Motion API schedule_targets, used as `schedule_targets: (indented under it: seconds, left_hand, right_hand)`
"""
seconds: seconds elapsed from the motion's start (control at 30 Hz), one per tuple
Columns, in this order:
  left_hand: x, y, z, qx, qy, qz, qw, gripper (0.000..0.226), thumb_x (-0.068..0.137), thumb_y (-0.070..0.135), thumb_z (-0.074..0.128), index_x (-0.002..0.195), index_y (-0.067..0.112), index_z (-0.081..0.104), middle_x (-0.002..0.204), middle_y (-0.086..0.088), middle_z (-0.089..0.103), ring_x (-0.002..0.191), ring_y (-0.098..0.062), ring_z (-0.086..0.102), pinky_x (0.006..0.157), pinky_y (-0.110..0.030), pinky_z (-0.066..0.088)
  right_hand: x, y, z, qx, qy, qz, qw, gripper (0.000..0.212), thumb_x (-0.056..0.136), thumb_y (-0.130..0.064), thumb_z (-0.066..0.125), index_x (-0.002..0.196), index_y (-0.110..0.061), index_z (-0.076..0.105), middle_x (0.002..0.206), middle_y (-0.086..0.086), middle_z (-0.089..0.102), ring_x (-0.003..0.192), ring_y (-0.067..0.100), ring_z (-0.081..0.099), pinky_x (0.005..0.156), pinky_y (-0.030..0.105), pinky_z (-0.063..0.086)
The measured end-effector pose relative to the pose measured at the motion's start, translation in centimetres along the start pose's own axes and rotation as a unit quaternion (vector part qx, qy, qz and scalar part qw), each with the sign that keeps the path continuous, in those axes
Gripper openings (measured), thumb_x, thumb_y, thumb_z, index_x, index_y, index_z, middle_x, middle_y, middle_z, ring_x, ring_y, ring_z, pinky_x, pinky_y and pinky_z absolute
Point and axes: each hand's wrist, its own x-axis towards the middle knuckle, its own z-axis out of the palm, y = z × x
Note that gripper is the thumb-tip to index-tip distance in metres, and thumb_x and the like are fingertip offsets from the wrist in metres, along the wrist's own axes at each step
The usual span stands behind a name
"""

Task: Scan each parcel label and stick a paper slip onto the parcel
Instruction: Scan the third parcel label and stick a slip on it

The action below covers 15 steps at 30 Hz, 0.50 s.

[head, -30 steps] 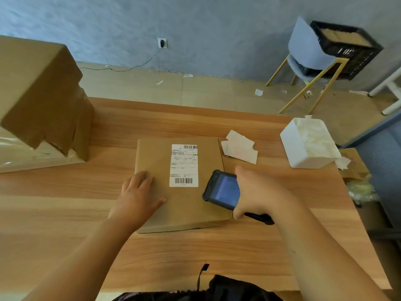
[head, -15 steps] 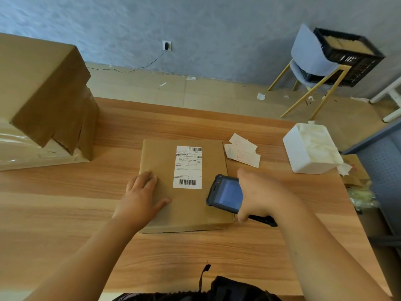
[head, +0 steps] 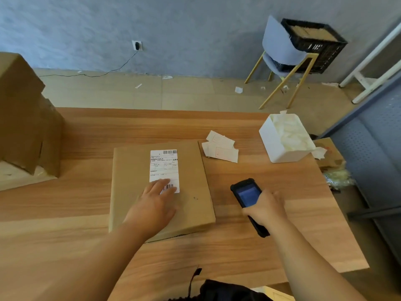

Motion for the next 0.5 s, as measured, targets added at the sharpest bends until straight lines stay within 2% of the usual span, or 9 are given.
schedule_targets:
  seconds: [0.07,0.17,0.3,0.33,0.4,0.5]
  left_hand:
    - [0.3,0.6,0.0,0.019,-0.003,0.011,1.0,0.043,0.079,0.033,0.069,0.119,0.018,0.063,0.133,-0.006,0.052,0.125,-0.029,0.045,0.097,-0.043,0.041]
    - [0.6,0.9,-0.1,0.03,0.015,0.01,0.999,0.036,0.072,0.025,0.077,0.105,0.014,0.07,0.116,-0.009,0.063,0.108,-0.036,0.056,0.088,-0.048,0.045]
    - [1.2,1.2,-0.2,0.048,0.005,-0.015,0.999,0.032,0.078,0.033,0.071,0.105,0.017,0.068,0.113,-0.004,0.06,0.106,-0.033,0.052,0.092,-0.046,0.04]
    - [1.4,1.3,-0.3,0.053,0.002,-0.019,0.998,0.031,0.079,0.036,0.069,0.105,0.018,0.067,0.112,-0.003,0.059,0.106,-0.032,0.051,0.092,-0.045,0.039]
    - [2.0,1.4,-0.4,0.052,0.001,-0.026,0.998,0.031,0.081,0.04,0.065,0.106,0.021,0.066,0.112,-0.001,0.056,0.106,-0.03,0.049,0.093,-0.043,0.038]
    - [3.1,1.2,-0.6,0.042,-0.004,-0.031,0.999,0.037,0.082,0.045,0.063,0.113,0.023,0.062,0.12,0.0,0.052,0.113,-0.026,0.045,0.095,-0.042,0.036]
  right_hand:
    - [0.6,1.1,1.3,0.007,-0.016,0.023,1.0,0.071,0.06,-0.042,0.081,0.115,-0.011,0.05,0.116,0.009,0.041,0.107,0.027,0.044,0.075,0.034,0.045]
    - [0.9,1.8,3.0,0.028,-0.025,0.045,0.998,0.078,0.058,-0.047,0.084,0.118,-0.012,0.05,0.112,0.006,0.039,0.096,0.022,0.044,0.07,0.031,0.043]
    - [1.4,1.7,4.2,0.036,-0.017,0.058,0.998,0.085,0.058,-0.047,0.084,0.123,-0.011,0.044,0.115,0.006,0.037,0.081,0.016,0.041,0.06,0.031,0.041]
    - [1.6,1.7,4.3,0.033,-0.025,0.056,0.998,0.087,0.059,-0.048,0.084,0.126,-0.01,0.042,0.118,0.006,0.037,0.085,0.018,0.043,0.064,0.032,0.045]
    - [2.2,1.7,4.3,0.017,-0.038,0.046,0.998,0.096,0.059,-0.059,0.08,0.131,-0.009,0.04,0.126,0.008,0.036,0.107,0.025,0.044,0.08,0.036,0.048]
    - [3.5,0.8,3.3,0.021,-0.021,0.031,0.999,0.103,0.062,-0.072,0.07,0.135,-0.008,0.036,0.134,0.01,0.035,0.123,0.028,0.036,0.083,0.036,0.041]
